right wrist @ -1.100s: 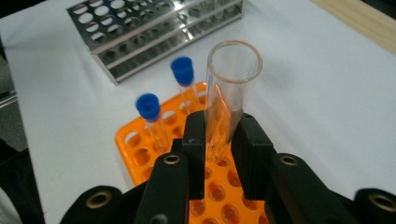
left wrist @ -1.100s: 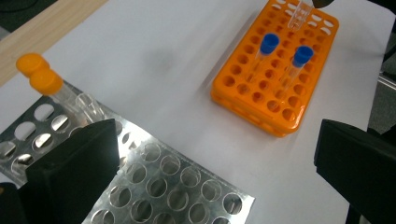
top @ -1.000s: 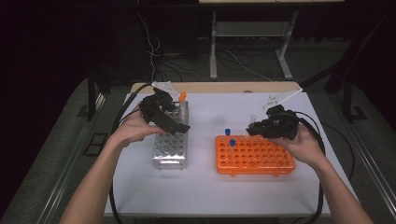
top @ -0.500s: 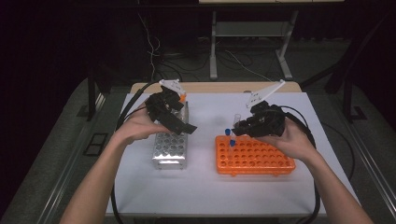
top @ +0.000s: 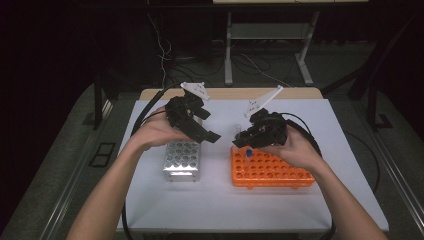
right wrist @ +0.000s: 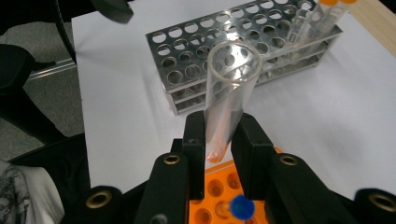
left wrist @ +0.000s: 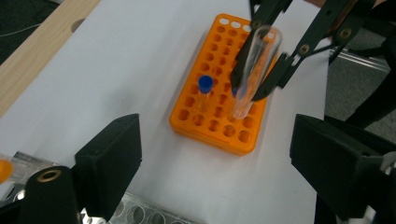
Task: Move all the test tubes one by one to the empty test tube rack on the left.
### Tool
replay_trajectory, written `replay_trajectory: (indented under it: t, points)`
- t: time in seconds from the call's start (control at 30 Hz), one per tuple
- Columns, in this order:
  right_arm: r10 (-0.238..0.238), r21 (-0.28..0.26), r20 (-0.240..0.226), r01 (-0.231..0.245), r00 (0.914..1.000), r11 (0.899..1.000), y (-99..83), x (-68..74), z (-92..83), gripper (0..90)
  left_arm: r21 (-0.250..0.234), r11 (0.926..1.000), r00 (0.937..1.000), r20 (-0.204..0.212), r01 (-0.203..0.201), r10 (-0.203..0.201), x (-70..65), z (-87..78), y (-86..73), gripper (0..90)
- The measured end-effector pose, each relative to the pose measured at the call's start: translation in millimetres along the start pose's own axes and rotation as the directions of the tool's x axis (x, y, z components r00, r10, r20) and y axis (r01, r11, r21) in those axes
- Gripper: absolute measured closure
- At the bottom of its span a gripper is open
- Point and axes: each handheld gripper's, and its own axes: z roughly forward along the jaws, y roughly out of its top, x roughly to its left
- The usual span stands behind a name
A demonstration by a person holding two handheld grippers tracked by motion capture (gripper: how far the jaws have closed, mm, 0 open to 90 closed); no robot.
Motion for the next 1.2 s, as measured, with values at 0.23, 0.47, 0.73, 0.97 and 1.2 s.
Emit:
replay_trajectory:
  t: [0.23, 0.47, 0.73, 0.97, 1.2]
  points:
    - [-0.025, 0.011, -0.027, 0.025, 0.9993, 1.0, 7.6, 5.5, 15.7, 75.0, 0.01, 0.9989, 0.9973, 0.056, -0.047, 0.046, -5.9, 4.7, 5.5, 33.9]
    - [-0.042, 0.004, -0.051, 0.042, 0.9978, 0.999, 14.6, 11.7, 27.9, 75.0, 0.029, 0.9966, 0.9936, 0.084, -0.077, 0.075, -7.6, 10.3, 6.8, 51.8]
    - [-0.055, 0.005, -0.061, 0.055, 0.9966, 0.998, 18.6, 15.5, 34.6, 75.0, 0.07, 0.993, 0.9908, 0.102, -0.096, 0.088, -8.2, 16.1, 3.6, 70.3]
    - [-0.054, 0.003, -0.067, 0.054, 0.9963, 0.999, 19.1, 16.0, 36.0, 74.4, 0.073, 0.9917, 0.9882, 0.119, -0.106, 0.097, -5.3, 16.1, 3.1, 74.2]
    - [-0.052, -0.021, -0.06, 0.051, 0.9969, 0.998, 15.7, 13.4, 28.6, 65.4, 0.068, 0.9944, 0.9932, 0.089, -0.082, 0.075, 1.8, 9.0, 0.0, 74.3]
